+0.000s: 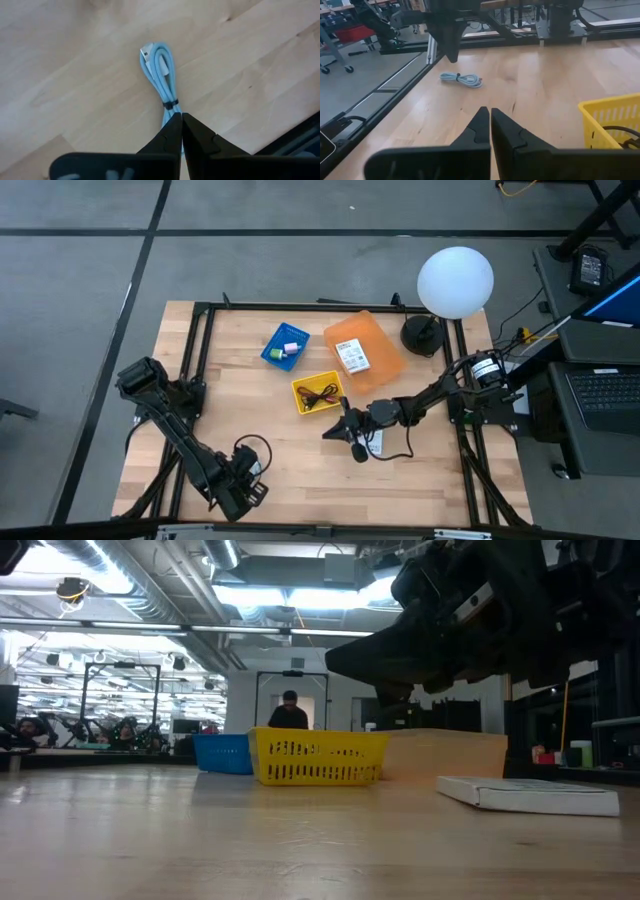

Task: Pick and place items into bin
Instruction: Put the light blue USB cable into the yellow bin

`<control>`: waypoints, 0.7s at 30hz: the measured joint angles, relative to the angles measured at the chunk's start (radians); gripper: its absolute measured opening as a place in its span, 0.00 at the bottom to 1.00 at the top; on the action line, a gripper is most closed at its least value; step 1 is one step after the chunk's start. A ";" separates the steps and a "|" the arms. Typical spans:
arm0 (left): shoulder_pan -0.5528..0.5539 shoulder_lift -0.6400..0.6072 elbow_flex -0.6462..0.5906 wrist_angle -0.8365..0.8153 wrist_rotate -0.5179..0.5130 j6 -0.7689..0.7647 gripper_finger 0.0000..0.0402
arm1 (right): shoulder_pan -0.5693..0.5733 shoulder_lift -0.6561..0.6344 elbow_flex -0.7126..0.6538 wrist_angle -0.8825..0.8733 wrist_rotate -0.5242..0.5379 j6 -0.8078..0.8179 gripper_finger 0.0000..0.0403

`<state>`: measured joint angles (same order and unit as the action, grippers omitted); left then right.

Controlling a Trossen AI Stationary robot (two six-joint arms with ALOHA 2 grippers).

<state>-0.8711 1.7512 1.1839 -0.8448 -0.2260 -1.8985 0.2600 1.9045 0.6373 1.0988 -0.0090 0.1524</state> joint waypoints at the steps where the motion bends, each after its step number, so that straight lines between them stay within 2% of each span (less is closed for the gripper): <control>1: 0.000 0.000 0.000 0.000 0.000 0.000 0.03 | 0.000 0.000 0.000 0.000 0.000 0.000 0.00; 5: 0.000 0.000 0.000 -0.002 0.000 0.001 0.11 | 0.000 0.000 0.000 0.002 0.000 0.000 0.00; 15: 0.000 0.001 0.000 0.008 -0.015 0.019 0.40 | 0.000 0.000 0.000 0.001 -0.001 0.003 0.00; 21: 0.000 0.068 0.000 0.035 -0.010 0.001 0.50 | 0.000 0.000 0.000 0.000 -0.002 0.004 0.00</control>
<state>-0.8707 1.8191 1.1835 -0.8097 -0.2356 -1.8973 0.2600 1.9041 0.6373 1.0992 -0.0109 0.1562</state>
